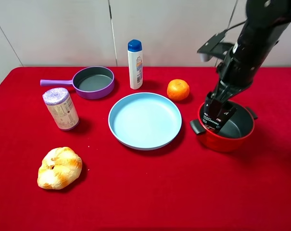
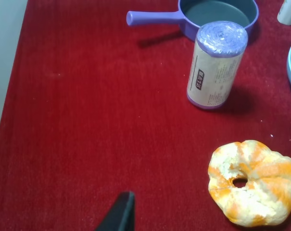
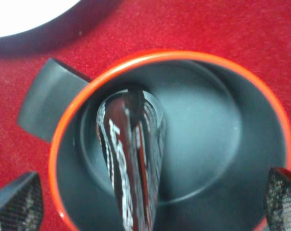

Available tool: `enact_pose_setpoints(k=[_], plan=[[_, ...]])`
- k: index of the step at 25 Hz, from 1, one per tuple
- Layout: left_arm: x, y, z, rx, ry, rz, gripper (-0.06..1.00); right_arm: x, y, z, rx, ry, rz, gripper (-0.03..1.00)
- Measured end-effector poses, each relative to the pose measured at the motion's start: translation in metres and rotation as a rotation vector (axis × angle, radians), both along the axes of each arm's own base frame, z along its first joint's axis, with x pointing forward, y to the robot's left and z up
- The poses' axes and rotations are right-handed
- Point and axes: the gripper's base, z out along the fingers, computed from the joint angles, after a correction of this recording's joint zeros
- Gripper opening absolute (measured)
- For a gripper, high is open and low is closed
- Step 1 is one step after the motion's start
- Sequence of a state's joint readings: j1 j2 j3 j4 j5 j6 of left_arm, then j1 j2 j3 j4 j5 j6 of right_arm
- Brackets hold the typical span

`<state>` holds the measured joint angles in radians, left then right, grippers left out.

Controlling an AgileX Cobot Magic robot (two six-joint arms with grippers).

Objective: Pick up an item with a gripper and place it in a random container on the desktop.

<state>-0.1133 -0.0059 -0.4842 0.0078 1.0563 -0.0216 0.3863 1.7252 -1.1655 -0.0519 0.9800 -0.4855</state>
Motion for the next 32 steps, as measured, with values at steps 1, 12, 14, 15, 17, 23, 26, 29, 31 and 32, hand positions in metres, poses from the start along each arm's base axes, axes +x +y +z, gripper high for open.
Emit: enact_pose_setpoints(k=[1,12,14,15,17,23,26,29,31,32], plan=[[0.000,0.000,0.000,0.000,0.000,0.000,0.99,-0.002,-0.001,0.006,0.005,-0.011,-0.002,0.69],[0.000,0.000,0.000,0.000,0.000,0.000,0.99,-0.037,-0.012,0.070,0.063,-0.108,-0.062,0.69],[0.000,0.000,0.000,0.000,0.000,0.000,0.99,-0.046,-0.014,0.083,0.087,-0.134,-0.073,0.69],[0.000,0.000,0.000,0.000,0.000,0.000,0.99,-0.051,-0.015,0.089,0.099,-0.143,-0.079,0.69],[0.000,0.000,0.000,0.000,0.000,0.000,0.99,-0.059,-0.018,0.098,0.120,-0.154,-0.095,0.69],[0.000,0.000,0.000,0.000,0.000,0.000,0.99,-0.086,-0.028,0.122,0.171,-0.204,-0.133,0.69],[0.000,0.000,0.000,0.000,0.000,0.000,0.99,-0.107,-0.037,0.122,0.188,-0.233,-0.139,0.69],[0.000,0.000,0.000,0.000,0.000,0.000,0.99,-0.127,-0.047,0.116,0.187,-0.256,-0.171,0.69],[0.000,0.000,0.000,0.000,0.000,0.000,0.99,-0.140,-0.053,0.112,0.195,-0.268,-0.204,0.69],[0.000,0.000,0.000,0.000,0.000,0.000,0.99,-0.147,-0.056,0.111,0.202,-0.278,-0.217,0.69]])
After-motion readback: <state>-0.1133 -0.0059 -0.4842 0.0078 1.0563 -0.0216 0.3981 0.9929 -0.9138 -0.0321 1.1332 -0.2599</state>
